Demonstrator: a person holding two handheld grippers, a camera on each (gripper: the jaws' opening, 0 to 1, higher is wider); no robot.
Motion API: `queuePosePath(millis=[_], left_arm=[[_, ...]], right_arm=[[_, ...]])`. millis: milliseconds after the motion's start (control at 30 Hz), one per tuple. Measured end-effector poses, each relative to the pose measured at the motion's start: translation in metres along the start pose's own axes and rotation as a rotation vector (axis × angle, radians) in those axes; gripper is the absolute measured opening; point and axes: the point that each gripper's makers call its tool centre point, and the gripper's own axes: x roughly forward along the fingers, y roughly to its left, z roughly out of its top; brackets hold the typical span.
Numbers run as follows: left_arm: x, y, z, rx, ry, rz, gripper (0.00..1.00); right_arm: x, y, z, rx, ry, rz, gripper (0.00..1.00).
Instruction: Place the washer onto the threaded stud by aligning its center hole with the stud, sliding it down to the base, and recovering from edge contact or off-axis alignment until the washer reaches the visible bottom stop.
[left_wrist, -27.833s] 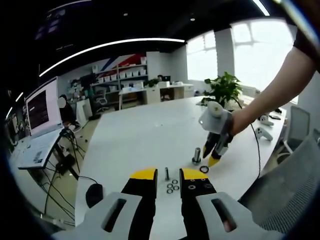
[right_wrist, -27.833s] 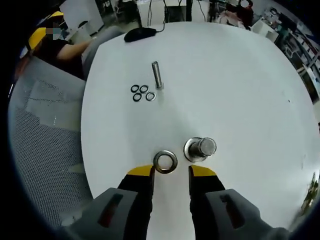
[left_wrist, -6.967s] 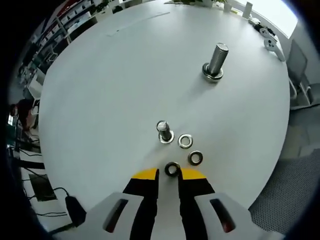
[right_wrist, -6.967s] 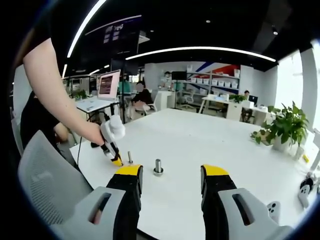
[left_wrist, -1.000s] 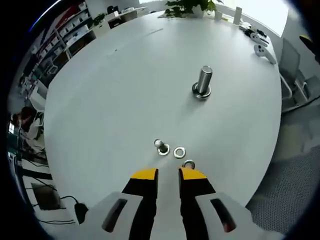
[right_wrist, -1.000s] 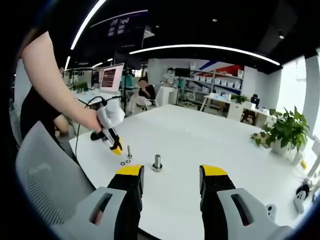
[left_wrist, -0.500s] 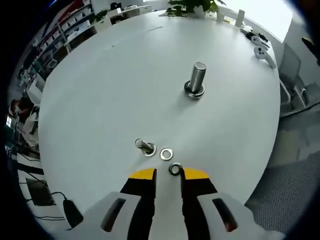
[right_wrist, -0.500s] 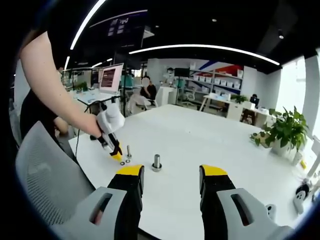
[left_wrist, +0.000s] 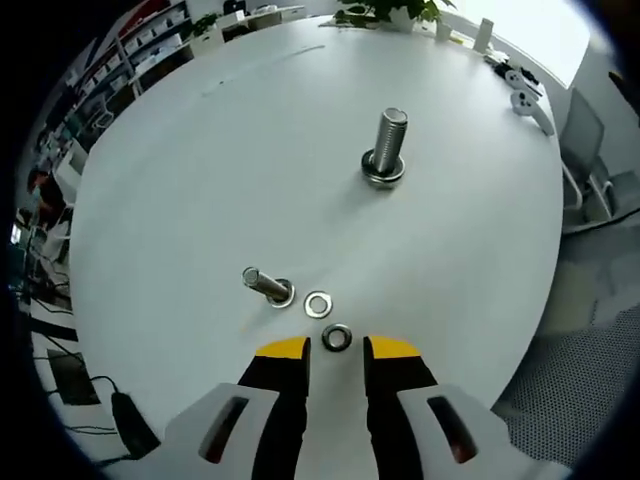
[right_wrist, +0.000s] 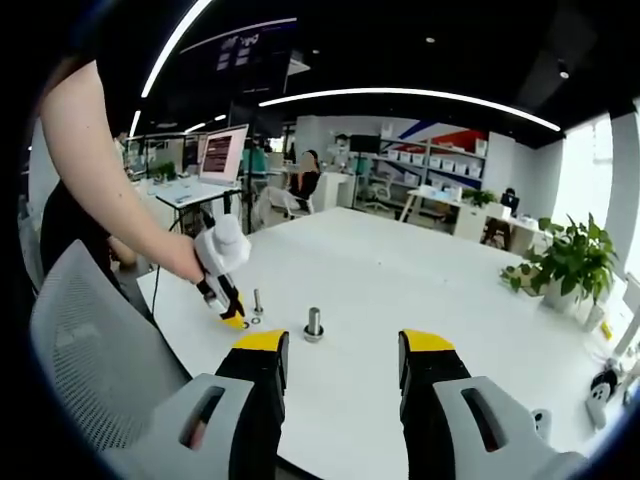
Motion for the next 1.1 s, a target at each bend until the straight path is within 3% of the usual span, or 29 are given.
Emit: queuePosePath(millis=[1100], left_arm=[[0.007,-0.008,0.0,0.092,0.041,-0.031,0.16]], right_arm=[[0.0,0.0,-0.001,-0.005,0.008,-0.001,0.45]])
